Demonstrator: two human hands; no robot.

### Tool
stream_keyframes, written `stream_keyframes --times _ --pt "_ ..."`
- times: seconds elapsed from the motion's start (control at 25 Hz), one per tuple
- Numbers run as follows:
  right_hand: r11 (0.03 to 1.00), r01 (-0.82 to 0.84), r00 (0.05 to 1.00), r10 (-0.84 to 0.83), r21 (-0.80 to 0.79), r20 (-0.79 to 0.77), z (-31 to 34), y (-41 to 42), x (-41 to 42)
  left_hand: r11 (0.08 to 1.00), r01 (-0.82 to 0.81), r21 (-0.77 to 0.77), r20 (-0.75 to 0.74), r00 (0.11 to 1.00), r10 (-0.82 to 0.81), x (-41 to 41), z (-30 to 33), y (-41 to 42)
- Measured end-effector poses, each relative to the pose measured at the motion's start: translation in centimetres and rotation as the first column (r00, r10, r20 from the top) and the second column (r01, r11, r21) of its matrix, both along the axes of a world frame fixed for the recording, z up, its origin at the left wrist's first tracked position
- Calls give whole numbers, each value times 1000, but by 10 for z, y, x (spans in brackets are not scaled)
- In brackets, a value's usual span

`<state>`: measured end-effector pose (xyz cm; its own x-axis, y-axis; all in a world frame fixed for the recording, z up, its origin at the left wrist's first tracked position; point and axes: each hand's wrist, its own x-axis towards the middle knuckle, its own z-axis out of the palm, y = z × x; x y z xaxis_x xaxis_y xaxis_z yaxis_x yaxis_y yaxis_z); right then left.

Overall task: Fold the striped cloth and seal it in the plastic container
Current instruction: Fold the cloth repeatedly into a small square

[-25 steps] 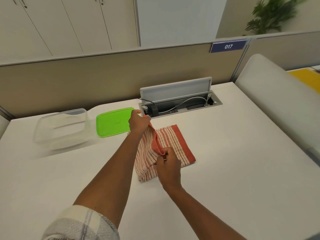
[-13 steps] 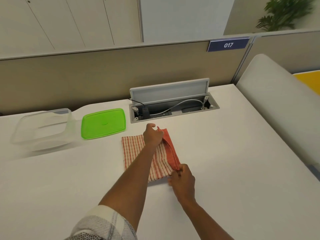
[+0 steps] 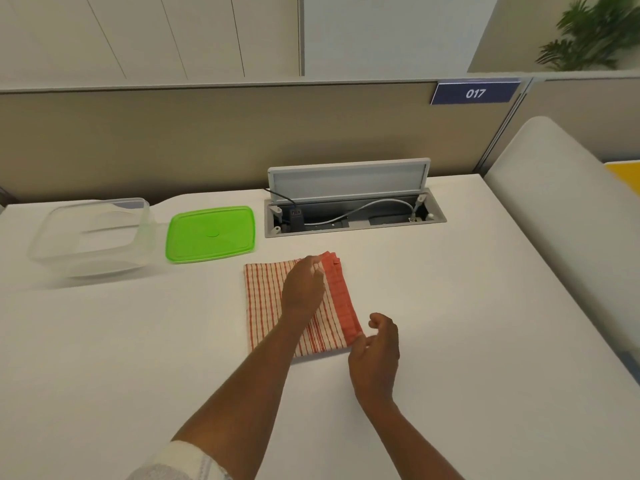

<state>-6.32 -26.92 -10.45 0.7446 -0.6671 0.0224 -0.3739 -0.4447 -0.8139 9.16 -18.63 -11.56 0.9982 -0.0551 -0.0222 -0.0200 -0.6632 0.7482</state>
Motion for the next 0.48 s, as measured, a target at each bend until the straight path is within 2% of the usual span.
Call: stream_keyframes --times 0.12,0.2,0.32,0.48 --pt "968 -247 969 247 -45 1 4 16 19 921 -42 387 61 998 19 -24 -17 25" --pt "902 -404 915 400 -151 -58 -3 30 39 853 -13 521 10 1000 9 -40 -30 45" --pt "746 -593 804 527 -303 -277 -19 42 69 812 54 582 -5 998 -62 -54 -43 68" --pt "587 -732 679 581 -346 -450 -45 39 92 786 99 610 16 990 -137 -55 -48 85"
